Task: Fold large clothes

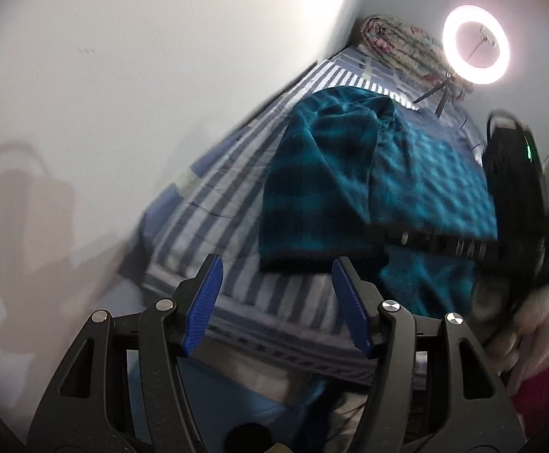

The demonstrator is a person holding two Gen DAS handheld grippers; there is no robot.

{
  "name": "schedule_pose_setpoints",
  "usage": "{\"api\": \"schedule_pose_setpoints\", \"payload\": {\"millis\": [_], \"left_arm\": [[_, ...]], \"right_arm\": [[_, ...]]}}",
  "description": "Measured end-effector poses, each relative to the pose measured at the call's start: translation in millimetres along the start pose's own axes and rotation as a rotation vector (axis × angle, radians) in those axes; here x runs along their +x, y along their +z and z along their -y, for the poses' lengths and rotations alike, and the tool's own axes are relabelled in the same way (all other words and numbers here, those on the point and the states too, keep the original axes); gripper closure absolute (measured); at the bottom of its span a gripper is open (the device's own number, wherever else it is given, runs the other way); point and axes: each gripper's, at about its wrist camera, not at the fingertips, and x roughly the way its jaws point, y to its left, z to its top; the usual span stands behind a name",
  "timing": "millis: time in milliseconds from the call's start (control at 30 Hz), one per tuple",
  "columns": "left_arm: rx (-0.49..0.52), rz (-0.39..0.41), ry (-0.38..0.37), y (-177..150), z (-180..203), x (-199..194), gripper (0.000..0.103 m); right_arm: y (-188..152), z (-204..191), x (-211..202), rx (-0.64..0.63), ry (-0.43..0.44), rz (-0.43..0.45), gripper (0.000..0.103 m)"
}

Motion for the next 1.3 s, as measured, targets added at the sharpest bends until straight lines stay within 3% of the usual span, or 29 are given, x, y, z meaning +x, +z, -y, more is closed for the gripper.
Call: {"api": "schedule_pose_setpoints", "payload": {"millis": [100, 200, 267, 400, 467, 500, 533, 567, 600, 667, 800, 833, 867, 933, 967, 1133, 1233, 1267, 1300], "left_arm": [[-0.040, -0.031, -0.036, 7.7, -1.4, 19.3, 0.041], [-0.069, -0.062, -0.025, 13.0, -2.0, 41.8, 0.041], [-0.076, -0.076, 0.002, 14.5, -4.1, 54.3, 0.041], [-0.107, -0.105, 0.040, 12.1, -12.2, 76.7, 0.041], [-0.113, -0.106, 0.048, 9.5, -14.6, 82.8, 0.042], [-0.111, -0.103, 0.052, 8.7, -14.4, 84.9, 0.046], [-0.107, -0.102, 0.055, 8.4, -13.5, 87.0, 0.059], [-0.102, -0.104, 0.056, 7.5, -12.3, 89.1, 0.079], [-0.097, -0.105, 0.051, 6.7, -11.0, 90.9, 0.090], [-0.085, -0.083, 0.064, 7.9, -7.1, 90.8, 0.098], [-0.053, 0.030, 0.099, 16.1, 3.8, 62.0, 0.099], [-0.043, 0.062, 0.105, 19.6, 6.0, 51.3, 0.100], [-0.033, 0.086, 0.108, 23.3, 7.4, 41.3, 0.100], [-0.015, 0.130, 0.119, 30.9, 10.0, 25.2, 0.100], [-0.004, 0.160, 0.130, 34.7, 11.6, 14.3, 0.100], [0.041, 0.225, 0.098, 46.3, 23.3, -12.8, 0.100], [0.099, 0.235, 0.070, 43.8, 39.3, -18.1, 0.100], [0.113, 0.233, 0.051, 41.7, 45.3, -19.9, 0.100], [0.123, 0.233, 0.039, 40.9, 49.1, -21.0, 0.100]], "right_arm": [[-7.3, 5.4, 11.2, -0.012, -0.046, -0.037, 0.099], [-11.7, 13.4, 15.1, 0.013, -0.033, -0.054, 0.091], [-13.1, 13.7, 12.8, 0.010, -0.014, -0.038, 0.069], [-3.7, 26.5, -14.4, -0.002, -0.006, 0.029, 0.062], [12.2, 40.0, -29.5, 0.026, -0.033, 0.077, 0.048], [19.9, 46.6, -35.4, 0.041, -0.048, 0.093, 0.046], [30.1, 53.2, -40.5, 0.061, -0.061, 0.116, 0.046], [40.0, 58.4, -42.9, 0.075, -0.067, 0.134, 0.046], [50.5, 64.0, -44.9, 0.092, -0.078, 0.149, 0.046], [68.8, 73.5, -44.9, 0.125, -0.087, 0.174, 0.046], [103.0, 89.4, -26.1, 0.199, -0.087, 0.191, 0.047], [110.2, 89.6, -15.3, 0.208, -0.082, 0.186, 0.054], [114.6, 93.2, -10.3, 0.219, -0.062, 0.176, 0.075], [117.1, 98.7, -2.8, 0.236, -0.019, 0.161, 0.098], [119.0, 101.0, 0.7, 0.239, -0.025, 0.160, 0.102], [103.5, 115.5, 28.5, 0.211, -0.181, 0.038, 0.102], [102.6, 108.0, 14.4, 0.178, -0.146, 0.025, 0.094], [105.1, 104.5, 5.4, 0.163, -0.150, 0.023, 0.077], [108.9, 100.7, -6.4, 0.145, -0.152, 0.040, 0.067]]}}
